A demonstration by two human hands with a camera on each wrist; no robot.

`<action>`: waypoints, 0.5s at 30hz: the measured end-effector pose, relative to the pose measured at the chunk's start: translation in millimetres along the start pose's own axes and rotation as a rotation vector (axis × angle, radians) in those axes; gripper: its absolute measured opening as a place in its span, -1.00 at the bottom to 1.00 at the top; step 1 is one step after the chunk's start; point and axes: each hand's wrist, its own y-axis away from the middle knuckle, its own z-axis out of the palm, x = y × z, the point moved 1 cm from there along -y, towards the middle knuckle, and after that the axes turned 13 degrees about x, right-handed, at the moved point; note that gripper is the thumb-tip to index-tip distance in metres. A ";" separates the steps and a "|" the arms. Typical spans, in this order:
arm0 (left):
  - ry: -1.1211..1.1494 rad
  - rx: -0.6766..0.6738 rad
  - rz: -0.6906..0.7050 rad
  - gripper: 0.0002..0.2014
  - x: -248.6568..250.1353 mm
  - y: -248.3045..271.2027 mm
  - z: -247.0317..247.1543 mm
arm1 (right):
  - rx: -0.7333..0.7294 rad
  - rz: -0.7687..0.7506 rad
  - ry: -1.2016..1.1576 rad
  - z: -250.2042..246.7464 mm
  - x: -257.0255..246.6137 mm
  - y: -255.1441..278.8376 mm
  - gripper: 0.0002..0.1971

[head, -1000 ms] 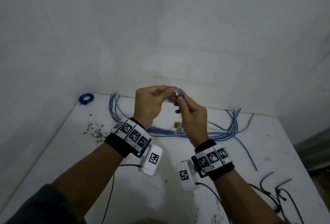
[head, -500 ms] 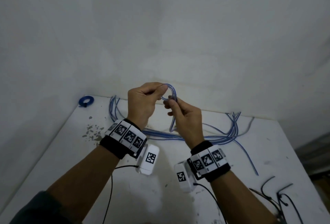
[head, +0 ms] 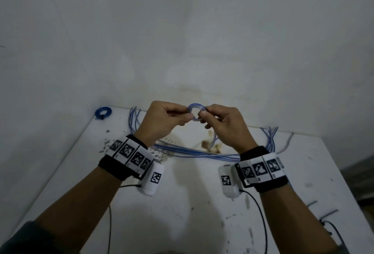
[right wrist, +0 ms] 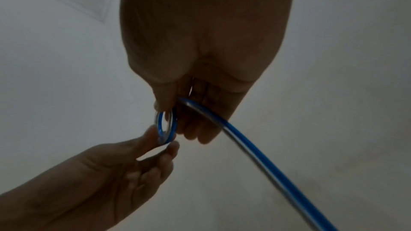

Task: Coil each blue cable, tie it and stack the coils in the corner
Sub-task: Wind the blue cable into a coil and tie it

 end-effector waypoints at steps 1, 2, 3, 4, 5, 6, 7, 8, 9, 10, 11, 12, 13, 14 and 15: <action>-0.017 -0.026 0.016 -0.76 2.5 -2.3 -2.8 | -0.034 -0.019 0.065 -4.4 -1.3 -3.2 -0.89; -0.038 -0.055 0.034 -0.76 5.5 -4.1 -3.5 | -0.056 -0.034 0.118 -7.8 -3.6 -5.7 -0.89; -0.066 -0.082 0.053 -0.79 8.5 -4.7 -2.8 | -0.070 -0.043 0.145 -9.5 -5.5 -7.4 -0.89; -0.085 -0.101 0.065 -0.83 11.2 -4.7 -0.9 | -0.072 -0.049 0.145 -10.0 -6.8 -8.1 -0.88; -0.077 -0.102 0.068 -0.87 13.3 -4.2 1.3 | -0.059 -0.051 0.121 -9.3 -8.2 -7.7 -0.88; -0.044 -0.081 0.066 -0.90 15.0 -3.3 3.6 | -0.022 -0.046 0.078 -7.1 -9.4 -6.3 -0.88; 0.005 -0.042 0.061 -0.91 15.7 -2.1 6.1 | 0.042 -0.033 0.018 -3.3 -10.0 -3.6 -0.88; 0.062 0.005 0.056 -0.91 15.2 -0.8 9.3 | 0.130 -0.015 -0.052 1.8 -9.9 0.0 -0.87; 0.120 0.050 0.049 -0.91 14.7 1.3 13.5 | 0.225 0.008 -0.126 8.4 -9.3 4.1 -0.85; 0.175 0.086 0.034 -0.92 13.8 4.1 18.3 | 0.305 0.033 -0.194 16.1 -8.6 8.9 -0.83; 0.223 0.110 0.008 -0.92 12.8 6.9 23.0 | 0.359 0.060 -0.253 24.4 -7.7 13.6 -0.81; 0.261 0.118 -0.029 -0.92 11.3 9.3 27.0 | 0.390 0.087 -0.296 31.5 -6.4 17.8 -0.78; 0.284 0.104 -0.069 -0.91 9.7 11.5 29.9 | 0.410 0.108 -0.320 36.3 -4.9 21.3 -0.77; 0.283 0.074 -0.101 -0.90 7.9 12.7 30.7 | 0.424 0.116 -0.315 37.6 -3.3 23.2 -0.75; 0.247 0.038 -0.111 -0.90 6.6 12.6 29.1 | 0.424 0.113 -0.282 35.9 -1.2 23.6 -0.73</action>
